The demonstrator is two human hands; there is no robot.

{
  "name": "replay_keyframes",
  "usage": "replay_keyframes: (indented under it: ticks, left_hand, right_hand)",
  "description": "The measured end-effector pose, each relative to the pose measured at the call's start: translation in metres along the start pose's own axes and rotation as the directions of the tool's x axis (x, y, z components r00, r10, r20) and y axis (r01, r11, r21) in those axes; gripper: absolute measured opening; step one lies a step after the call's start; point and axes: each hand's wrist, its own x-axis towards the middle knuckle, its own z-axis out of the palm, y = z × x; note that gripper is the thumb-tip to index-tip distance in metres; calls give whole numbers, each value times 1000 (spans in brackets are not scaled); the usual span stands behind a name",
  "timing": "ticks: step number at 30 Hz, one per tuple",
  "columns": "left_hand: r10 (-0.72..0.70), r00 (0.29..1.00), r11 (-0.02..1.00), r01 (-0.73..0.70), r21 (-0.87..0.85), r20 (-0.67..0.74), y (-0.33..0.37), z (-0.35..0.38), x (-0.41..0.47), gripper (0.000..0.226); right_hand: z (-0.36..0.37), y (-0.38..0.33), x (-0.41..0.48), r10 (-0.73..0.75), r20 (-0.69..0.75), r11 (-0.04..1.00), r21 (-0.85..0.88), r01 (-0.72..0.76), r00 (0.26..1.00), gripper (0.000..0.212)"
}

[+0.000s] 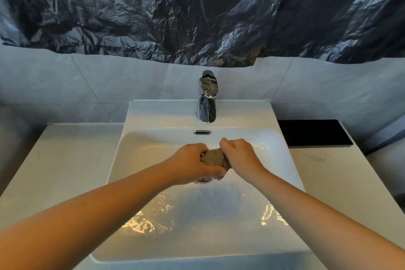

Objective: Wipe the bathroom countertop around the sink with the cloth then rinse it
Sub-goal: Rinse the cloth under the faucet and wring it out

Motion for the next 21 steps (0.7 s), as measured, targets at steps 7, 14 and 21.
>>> replay_keyframes:
  ticks: [7,14,21]
  left_hand:
    - [-38,922,944,159,-288,385,-10,-18,-3,29]
    - [25,747,891,285,-354,665,-8,-25,-3,19]
    - [57,632,868,350,-351,773,2,-25,-5,14]
  right_hand:
    - [-18,-13,-29,-94,73,987,134,84,993,39]
    - [-21,13,-43,-640,-24,761,-151,630,768,36]
    - [-10,8,-31,-744,-91,668,-99,738,662,39]
